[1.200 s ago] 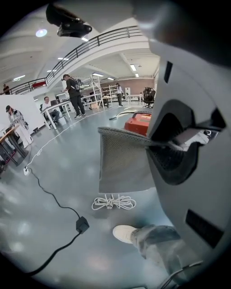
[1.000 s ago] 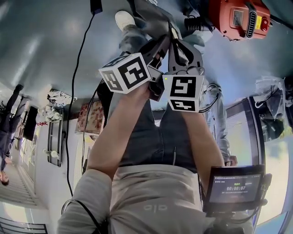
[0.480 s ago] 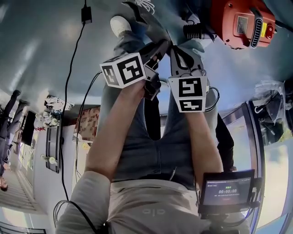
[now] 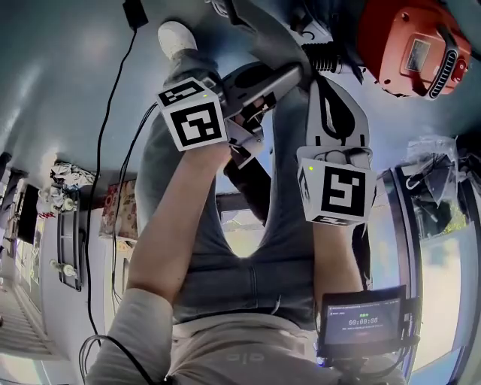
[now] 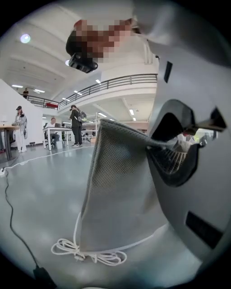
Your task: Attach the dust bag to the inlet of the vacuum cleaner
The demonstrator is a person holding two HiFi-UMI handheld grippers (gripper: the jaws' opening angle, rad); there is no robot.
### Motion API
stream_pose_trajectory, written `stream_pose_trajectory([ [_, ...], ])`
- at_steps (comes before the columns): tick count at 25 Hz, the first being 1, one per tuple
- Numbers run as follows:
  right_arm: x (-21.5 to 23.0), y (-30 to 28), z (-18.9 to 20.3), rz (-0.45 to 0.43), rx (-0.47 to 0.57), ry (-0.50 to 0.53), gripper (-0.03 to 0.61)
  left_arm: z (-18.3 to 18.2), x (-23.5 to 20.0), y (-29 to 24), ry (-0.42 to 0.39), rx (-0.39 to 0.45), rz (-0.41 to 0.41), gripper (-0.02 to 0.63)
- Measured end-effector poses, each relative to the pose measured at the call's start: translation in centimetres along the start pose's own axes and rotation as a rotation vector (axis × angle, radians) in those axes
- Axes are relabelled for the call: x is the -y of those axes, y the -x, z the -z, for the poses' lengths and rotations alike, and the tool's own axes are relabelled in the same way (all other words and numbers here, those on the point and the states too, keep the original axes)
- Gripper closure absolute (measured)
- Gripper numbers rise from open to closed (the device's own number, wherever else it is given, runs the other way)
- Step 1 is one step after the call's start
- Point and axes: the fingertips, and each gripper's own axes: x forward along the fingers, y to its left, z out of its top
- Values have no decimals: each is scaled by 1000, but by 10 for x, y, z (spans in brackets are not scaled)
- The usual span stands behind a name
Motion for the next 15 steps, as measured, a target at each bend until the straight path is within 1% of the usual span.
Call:
stream_pose_trajectory([
  [2,4,0,5,10,-6,-21,563,4,-3,-1,67,3,12,588],
  [4,4,-5,5,13,12,-31,563,7,-11,6,127,-16,-11,588],
  [7,7,-9,-1,35,42,-51,563,6,-21,29,142,-42,-43,588],
  [9,14,-8,-6,53,55,-87,563,6,-31,42,130,-69,-83,588],
  [10,17,-6,-9,56,69,-99,563,9,-38,44,91,-103,-122,588],
  [12,21,-5,-12,52,83,-112,563,18,-50,32,-46,-186,-192,587],
  [13,22,-5,-13,48,83,-116,563,21,-53,18,-110,-213,-202,586],
  [14,22,-6,-13,41,80,-119,563,23,-54,4,-156,-224,-199,583],
  [15,22,-7,-13,32,73,-123,563,24,-53,-8,-190,-226,-195,556],
])
